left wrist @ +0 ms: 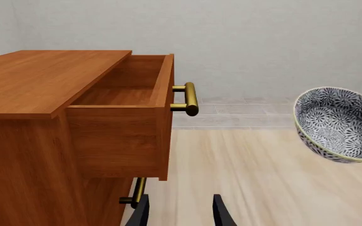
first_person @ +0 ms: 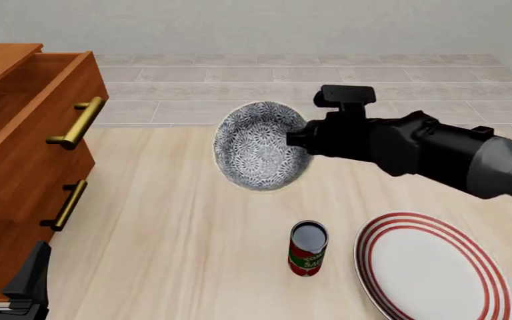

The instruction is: Put the bowl on the plate.

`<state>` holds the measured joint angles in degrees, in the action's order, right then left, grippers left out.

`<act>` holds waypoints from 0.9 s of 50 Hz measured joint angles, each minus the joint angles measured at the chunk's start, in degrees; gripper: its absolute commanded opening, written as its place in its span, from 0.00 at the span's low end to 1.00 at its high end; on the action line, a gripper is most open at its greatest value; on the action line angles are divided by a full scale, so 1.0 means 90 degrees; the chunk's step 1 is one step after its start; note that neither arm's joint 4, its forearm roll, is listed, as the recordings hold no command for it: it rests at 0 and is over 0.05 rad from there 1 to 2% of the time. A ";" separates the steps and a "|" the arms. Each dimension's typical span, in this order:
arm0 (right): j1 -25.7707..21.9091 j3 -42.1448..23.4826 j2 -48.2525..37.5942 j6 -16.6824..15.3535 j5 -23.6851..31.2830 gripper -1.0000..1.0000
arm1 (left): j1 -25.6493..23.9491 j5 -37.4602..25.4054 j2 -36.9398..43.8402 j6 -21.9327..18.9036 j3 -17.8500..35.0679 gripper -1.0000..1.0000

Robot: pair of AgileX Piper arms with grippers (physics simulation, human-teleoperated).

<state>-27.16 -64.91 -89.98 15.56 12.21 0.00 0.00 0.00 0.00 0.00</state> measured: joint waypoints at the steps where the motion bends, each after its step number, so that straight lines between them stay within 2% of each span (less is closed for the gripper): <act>1: 0.0035 0.0053 0.0054 0.0007 -0.0008 0.00 | 0.0000 0.0000 0.0000 0.0000 0.0000 1.00; 25: 0.0981 0.1495 0.1521 0.0193 -0.0123 0.00 | 0.0000 0.0000 0.0000 0.0000 0.0000 1.00; 45: 0.1789 0.2480 0.2801 0.0348 0.0074 0.00 | 0.0000 0.0000 0.0000 0.0000 0.0000 1.00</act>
<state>-11.06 -42.59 -64.77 18.69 12.88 0.00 0.00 0.00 0.00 0.00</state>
